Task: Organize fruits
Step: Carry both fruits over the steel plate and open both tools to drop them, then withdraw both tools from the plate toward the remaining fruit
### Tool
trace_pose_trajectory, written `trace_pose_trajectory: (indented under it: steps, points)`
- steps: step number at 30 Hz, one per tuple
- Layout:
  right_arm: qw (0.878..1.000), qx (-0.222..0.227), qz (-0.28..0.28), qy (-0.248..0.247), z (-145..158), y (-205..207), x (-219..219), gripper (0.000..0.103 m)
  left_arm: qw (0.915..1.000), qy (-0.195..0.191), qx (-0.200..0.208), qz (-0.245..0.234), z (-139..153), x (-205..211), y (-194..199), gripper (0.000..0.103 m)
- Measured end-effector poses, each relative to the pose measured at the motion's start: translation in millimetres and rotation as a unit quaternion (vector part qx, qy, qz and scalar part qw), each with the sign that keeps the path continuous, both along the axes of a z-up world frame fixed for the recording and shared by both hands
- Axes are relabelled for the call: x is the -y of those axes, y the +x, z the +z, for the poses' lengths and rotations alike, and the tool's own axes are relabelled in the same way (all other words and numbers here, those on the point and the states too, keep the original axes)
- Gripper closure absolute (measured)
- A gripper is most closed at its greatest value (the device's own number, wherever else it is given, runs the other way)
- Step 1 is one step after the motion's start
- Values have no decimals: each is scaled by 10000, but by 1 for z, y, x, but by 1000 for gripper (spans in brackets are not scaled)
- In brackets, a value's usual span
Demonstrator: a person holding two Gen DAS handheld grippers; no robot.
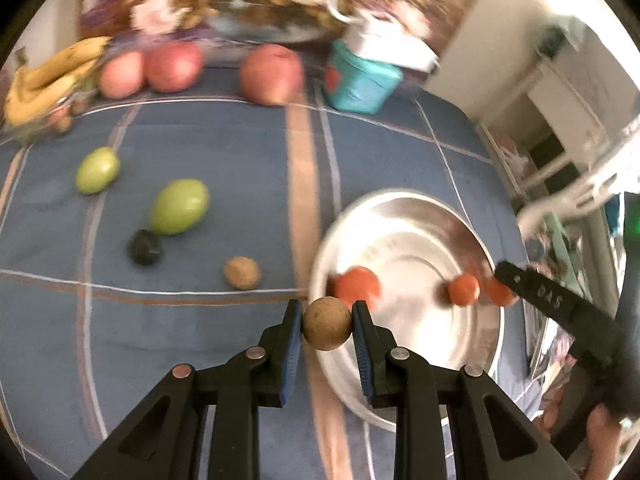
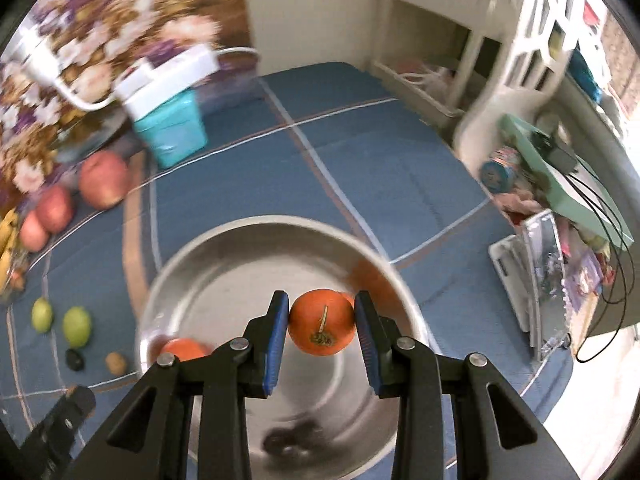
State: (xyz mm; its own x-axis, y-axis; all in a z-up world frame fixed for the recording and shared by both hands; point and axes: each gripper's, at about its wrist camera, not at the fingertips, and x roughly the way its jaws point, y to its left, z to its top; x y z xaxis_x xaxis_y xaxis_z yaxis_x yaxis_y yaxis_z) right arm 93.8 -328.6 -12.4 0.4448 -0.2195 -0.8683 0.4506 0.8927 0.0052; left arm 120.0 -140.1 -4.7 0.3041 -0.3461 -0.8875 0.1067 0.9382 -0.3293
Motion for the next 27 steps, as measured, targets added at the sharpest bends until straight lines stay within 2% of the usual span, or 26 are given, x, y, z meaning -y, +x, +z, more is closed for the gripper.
trace_pose_trajectory:
  steps: [7, 15, 16, 19, 24, 27]
  points:
    - [9994, -126, -76, 303, -10, 0, 15, 67, 9992, 211, 15, -342, -13, 32, -3, 76]
    - [9987, -182, 78, 471, -15, 3, 9, 67, 9982, 318, 22, -502, -18, 42, -6, 75]
    - [9986, -160, 91, 493, -14, 2, 9, 67, 9981, 312, 18, -523, -18, 42, -6, 72]
    - [9977, -87, 199, 639, -13, 3, 10, 66, 9981, 304, 65, -536, -15, 42, -6, 58]
    - [9967, -42, 272, 757, -8, 3, 7, 64, 9982, 266, 130, -527, -8, 40, -7, 56]
    - [9971, -14, 331, 689, -3, 3, 2, 64, 9988, 244, 81, -406, -6, 32, -6, 49]
